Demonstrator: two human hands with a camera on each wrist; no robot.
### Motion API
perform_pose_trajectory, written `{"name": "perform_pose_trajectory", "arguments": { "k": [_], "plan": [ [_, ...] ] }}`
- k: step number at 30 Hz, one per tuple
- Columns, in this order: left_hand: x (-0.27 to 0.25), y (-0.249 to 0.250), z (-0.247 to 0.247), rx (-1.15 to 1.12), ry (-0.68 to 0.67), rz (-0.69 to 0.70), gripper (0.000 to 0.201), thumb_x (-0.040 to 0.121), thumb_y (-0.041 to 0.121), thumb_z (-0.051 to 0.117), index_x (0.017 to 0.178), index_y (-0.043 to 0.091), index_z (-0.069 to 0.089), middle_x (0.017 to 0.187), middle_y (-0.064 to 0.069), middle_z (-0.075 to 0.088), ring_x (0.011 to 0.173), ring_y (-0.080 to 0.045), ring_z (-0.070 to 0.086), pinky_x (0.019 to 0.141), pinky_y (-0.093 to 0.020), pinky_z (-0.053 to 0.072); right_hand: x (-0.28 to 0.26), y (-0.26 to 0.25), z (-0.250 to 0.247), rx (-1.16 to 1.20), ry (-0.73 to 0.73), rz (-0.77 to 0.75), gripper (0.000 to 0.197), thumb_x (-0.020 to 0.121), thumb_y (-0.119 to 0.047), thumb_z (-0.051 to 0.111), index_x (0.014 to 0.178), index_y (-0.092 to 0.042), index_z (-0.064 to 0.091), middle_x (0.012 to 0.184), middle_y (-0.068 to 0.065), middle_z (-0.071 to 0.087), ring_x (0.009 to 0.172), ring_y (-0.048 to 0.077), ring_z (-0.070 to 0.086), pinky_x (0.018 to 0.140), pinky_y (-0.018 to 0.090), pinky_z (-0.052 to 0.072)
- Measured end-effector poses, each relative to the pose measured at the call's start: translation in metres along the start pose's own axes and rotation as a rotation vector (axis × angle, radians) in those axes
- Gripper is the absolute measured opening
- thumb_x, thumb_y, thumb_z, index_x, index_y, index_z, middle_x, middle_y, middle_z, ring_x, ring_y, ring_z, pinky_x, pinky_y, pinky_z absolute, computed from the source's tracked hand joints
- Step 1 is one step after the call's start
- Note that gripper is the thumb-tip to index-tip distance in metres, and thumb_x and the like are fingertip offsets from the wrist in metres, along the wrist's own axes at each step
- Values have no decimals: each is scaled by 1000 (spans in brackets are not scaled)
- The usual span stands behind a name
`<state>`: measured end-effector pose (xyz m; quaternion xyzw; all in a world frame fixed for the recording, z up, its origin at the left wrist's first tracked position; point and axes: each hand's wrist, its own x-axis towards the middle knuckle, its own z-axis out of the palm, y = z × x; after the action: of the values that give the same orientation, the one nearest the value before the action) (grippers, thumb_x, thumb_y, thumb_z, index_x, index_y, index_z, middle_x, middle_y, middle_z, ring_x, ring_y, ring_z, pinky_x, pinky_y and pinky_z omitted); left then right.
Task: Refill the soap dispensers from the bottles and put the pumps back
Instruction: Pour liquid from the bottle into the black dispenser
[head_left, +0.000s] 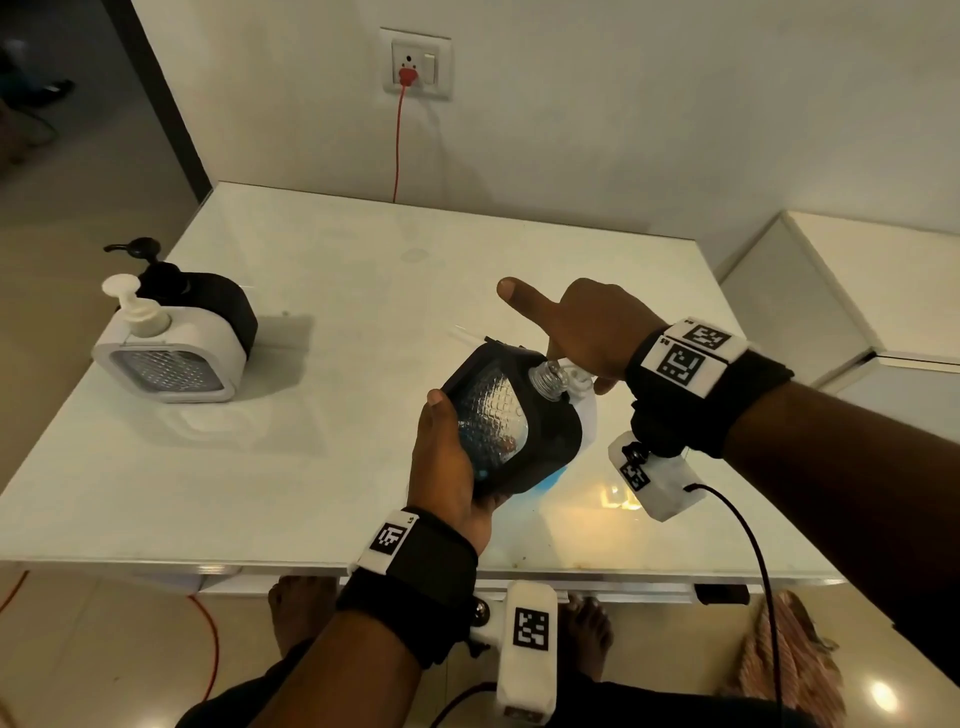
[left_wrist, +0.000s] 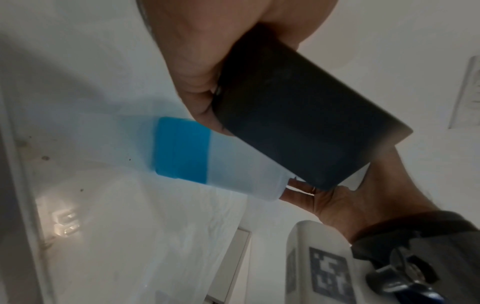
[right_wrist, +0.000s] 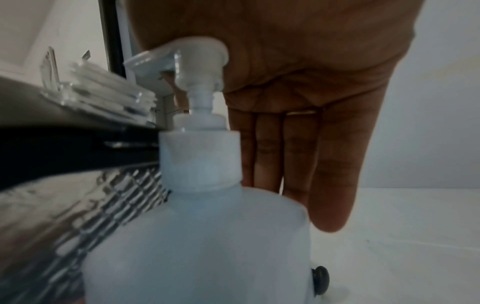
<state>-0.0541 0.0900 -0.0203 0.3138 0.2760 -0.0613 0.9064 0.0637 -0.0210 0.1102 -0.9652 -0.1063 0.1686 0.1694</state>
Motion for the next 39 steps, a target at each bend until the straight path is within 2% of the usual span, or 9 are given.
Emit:
{"name": "perform_pose_trajectory", "arguments": {
  "k": [7,12,15,19,23,26,31,36,39],
  "plan": [
    [-3,1,2,0,8,0,54,103,68,38,140,35,61,137,-9,68,125,-37,65,86,-49,63,0,1,6,-61,94,-33,101,79,-93,22,68,-2,66,56,8,63,56,26,64,85,44,58],
    [-5,0,1,-17,7,0,52,104,67,40,139,35,63,136,-9,69,123,-37,67,92,-56,61,-1,-2,-2,20,-38,-11,133,43,-109,7,77,1,73,57,9,70,54,30,71,75,46,63],
    [-5,0,2,-9,22,4,51,105,66,40,138,36,63,136,-8,69,123,-37,67,85,-52,63,-1,-2,-3,-11,-20,-8,116,64,-101,15,73,1,70,53,6,67,53,29,70,77,43,62],
    [-6,2,4,-6,31,7,50,105,65,39,138,36,62,135,-8,69,122,-36,67,78,-47,64,1,1,5,-120,48,-79,103,63,-99,10,63,-8,57,50,3,55,55,23,61,82,43,58],
    [-5,2,2,-9,36,10,50,104,66,39,138,36,62,137,-8,68,123,-37,66,85,-51,64,-2,-1,6,-172,128,-49,82,85,-87,26,60,-11,46,59,5,54,61,22,55,70,37,46],
    [-5,1,2,-12,31,5,51,104,66,39,139,36,62,137,-9,68,124,-37,66,90,-54,62,-3,-2,3,-120,55,-37,92,81,-91,22,61,-7,51,58,4,59,58,23,60,74,37,53],
    [-5,0,2,-7,26,9,50,104,65,41,138,36,62,136,-8,69,123,-36,66,80,-49,64,-5,-5,-2,-56,-1,-9,91,79,-93,19,66,-11,58,54,4,56,49,20,54,84,42,58],
    [-5,-1,3,-13,27,-2,50,103,67,41,137,37,63,137,-8,68,124,-38,65,90,-57,62,2,5,7,-79,102,-29,100,84,-89,22,69,-1,68,63,8,68,67,25,66,89,45,53],
    [-4,0,2,-17,20,3,51,103,67,41,138,37,62,137,-9,68,124,-38,65,93,-58,60,4,7,10,-82,115,-34,107,75,-95,17,71,-4,72,69,6,72,70,25,67,89,46,53]
  ]
}}
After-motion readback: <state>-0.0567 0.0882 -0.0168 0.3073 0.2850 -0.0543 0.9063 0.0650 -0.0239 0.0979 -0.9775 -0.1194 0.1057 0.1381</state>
